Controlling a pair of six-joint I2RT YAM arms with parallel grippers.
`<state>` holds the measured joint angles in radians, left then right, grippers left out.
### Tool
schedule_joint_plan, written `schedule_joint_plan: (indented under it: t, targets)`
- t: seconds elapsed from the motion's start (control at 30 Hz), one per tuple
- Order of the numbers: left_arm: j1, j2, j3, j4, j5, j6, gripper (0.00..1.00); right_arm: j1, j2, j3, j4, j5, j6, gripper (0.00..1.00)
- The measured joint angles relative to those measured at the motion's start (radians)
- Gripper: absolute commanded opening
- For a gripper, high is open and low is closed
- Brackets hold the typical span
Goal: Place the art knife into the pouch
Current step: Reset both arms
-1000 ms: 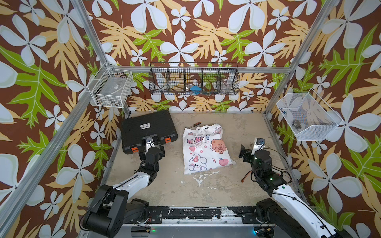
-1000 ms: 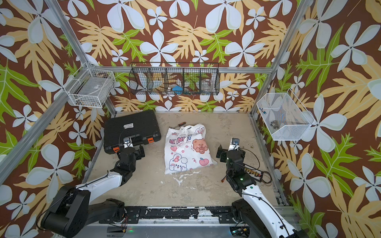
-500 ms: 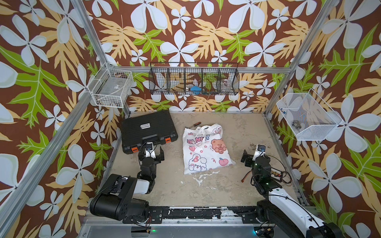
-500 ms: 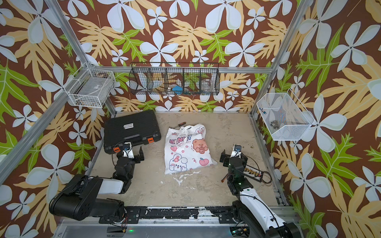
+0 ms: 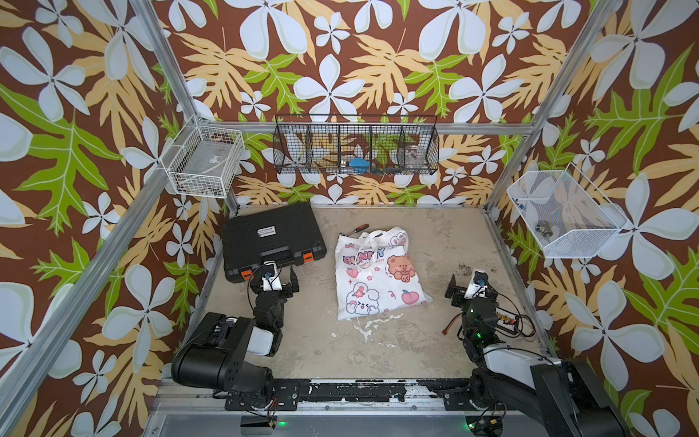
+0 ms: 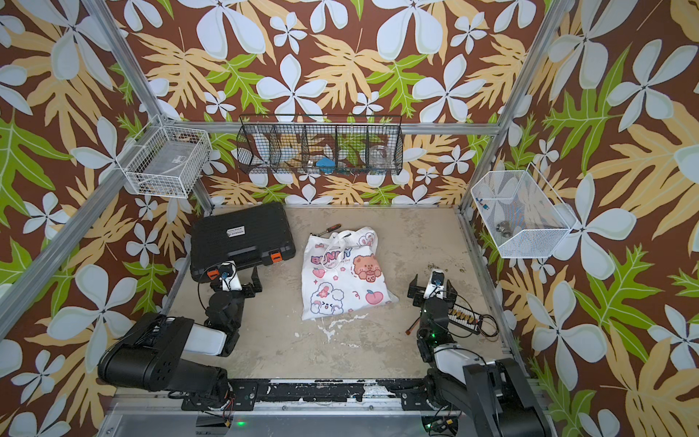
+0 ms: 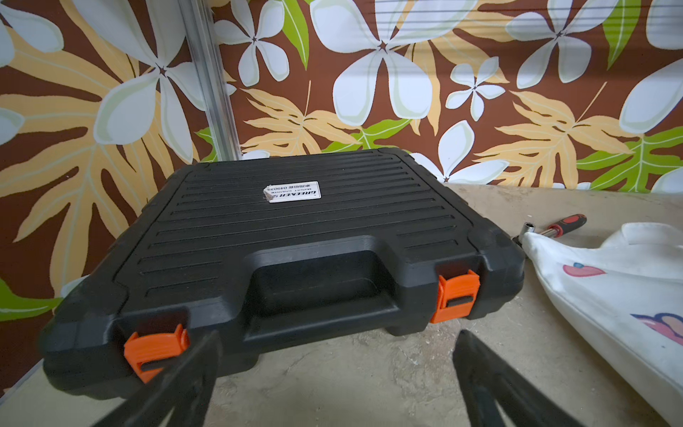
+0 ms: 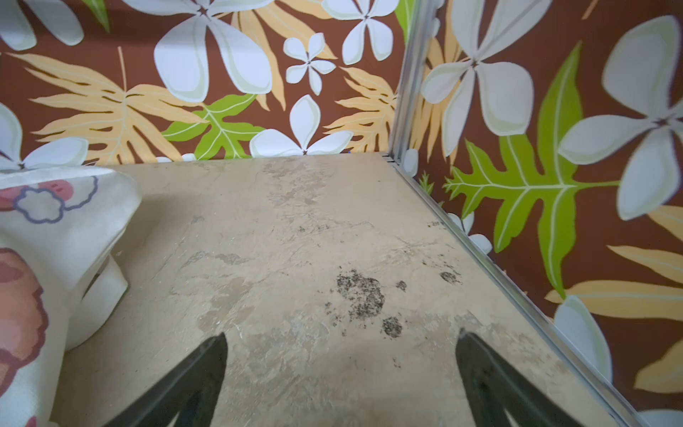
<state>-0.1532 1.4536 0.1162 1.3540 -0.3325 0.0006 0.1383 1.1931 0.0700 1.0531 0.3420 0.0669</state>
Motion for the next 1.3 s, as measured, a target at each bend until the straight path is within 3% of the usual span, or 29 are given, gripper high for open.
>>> schedule_joint_plan:
  t: [0.13,0.33,0.6,1.13,1.3]
  targets:
    - [0.0,-0.002,0.001,-0.003,-0.006,-0.005,1.0,0.0,0.064,0.013,0.102,-0.024,-0.031,1.0]
    - [0.0,-0.002,0.001,-0.004,-0.009,-0.009,1.0,-0.002,0.327,-0.014,0.333,-0.05,-0.079,1.0]
    - [0.0,-0.002,0.001,-0.004,-0.01,-0.014,1.0,-0.064,0.292,0.092,0.257,-0.181,-0.081,1.0]
    - [0.0,-0.002,0.001,-0.004,-0.01,-0.014,1.0,-0.083,0.27,0.01,0.324,-0.271,-0.074,1.0]
    - [0.0,-0.002,0.001,-0.004,-0.01,-0.014,1.0,-0.103,0.291,0.112,0.248,-0.329,-0.074,1.0]
